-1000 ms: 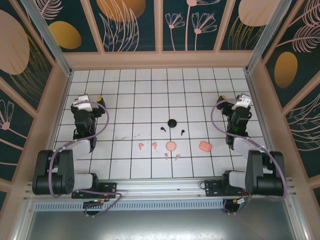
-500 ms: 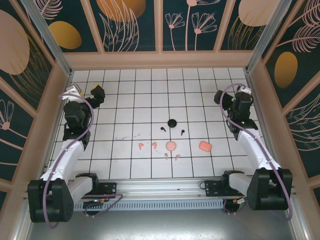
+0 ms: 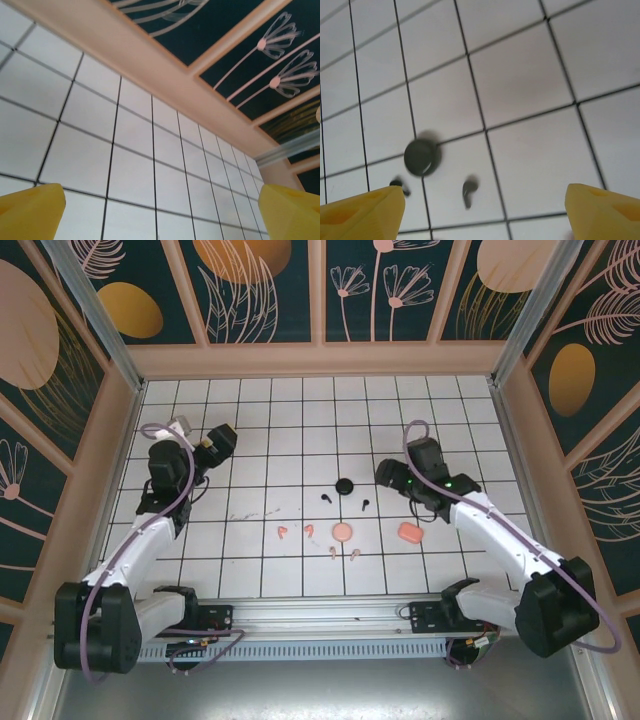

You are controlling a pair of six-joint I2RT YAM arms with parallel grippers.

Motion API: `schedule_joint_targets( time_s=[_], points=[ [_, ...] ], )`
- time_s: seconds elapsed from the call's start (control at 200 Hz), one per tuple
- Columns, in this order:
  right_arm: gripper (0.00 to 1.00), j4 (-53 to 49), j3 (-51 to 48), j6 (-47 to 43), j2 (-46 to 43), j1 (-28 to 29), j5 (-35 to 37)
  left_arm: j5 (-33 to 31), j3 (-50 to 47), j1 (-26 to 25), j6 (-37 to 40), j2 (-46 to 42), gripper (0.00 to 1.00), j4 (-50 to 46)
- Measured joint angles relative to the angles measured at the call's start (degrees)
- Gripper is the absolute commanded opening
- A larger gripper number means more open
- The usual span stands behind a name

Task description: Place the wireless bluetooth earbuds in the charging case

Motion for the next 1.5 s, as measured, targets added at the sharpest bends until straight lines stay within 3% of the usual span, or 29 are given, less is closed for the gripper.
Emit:
schedule_joint_targets(
  time_s=[0.285, 0.591, 1.251, 1.501],
  points=[
    [0.85, -6.45, 5.66, 7.17, 13.00, 14.53, 3.63, 1.11, 2.25, -1.90, -0.44, 7.87, 0.99, -5.92],
    [0.85, -12.24, 14.78, 10.10, 23.10, 23.89, 7.08, 0.57, 3.30, -1.90, -2.84, 6.99, 0.99, -8.46],
    [0.85, -13.11, 14.62, 14.16, 25.92, 24.30, 5.66, -4.98, 8.28, -1.90, -10.47, 5.38, 0.99, -17.31],
    [0.86, -13.57, 5.68, 15.67, 18.91, 17.59, 6.14, -2.47, 8.90, -2.23, -10.60, 5.66, 0.99, -17.99]
  ],
)
